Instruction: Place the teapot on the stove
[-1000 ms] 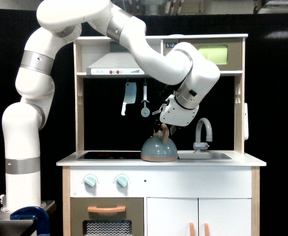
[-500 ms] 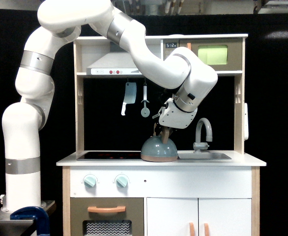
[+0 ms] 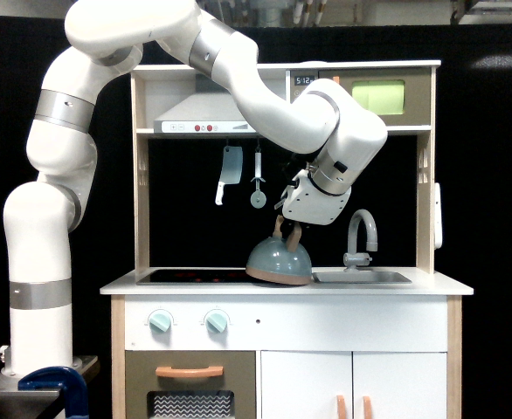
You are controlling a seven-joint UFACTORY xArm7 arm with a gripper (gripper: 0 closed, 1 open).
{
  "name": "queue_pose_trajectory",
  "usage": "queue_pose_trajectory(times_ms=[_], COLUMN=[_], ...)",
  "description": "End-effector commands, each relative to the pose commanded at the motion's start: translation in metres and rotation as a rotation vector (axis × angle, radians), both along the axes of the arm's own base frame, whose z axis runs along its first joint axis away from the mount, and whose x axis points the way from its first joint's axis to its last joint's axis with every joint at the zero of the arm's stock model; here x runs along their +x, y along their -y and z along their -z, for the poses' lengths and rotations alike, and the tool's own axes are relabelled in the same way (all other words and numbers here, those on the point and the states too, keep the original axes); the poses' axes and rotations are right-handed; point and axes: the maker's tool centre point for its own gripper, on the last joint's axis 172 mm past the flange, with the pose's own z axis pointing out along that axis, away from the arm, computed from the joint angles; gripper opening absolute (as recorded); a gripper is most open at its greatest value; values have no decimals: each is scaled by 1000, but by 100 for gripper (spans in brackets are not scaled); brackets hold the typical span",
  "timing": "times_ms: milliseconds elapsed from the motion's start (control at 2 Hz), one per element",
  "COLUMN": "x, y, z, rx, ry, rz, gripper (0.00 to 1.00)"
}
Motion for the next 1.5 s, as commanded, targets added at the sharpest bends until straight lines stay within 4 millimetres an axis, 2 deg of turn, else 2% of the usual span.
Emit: queue_pose_trajectory(times_ms=[500, 1000, 1500], x=[-78, -163, -206], y=[-4, -24, -66], z=[-22, -17, -5], rx=[0, 0, 0], ry=[0, 0, 0], rz=[0, 0, 0], gripper=[0, 0, 0])
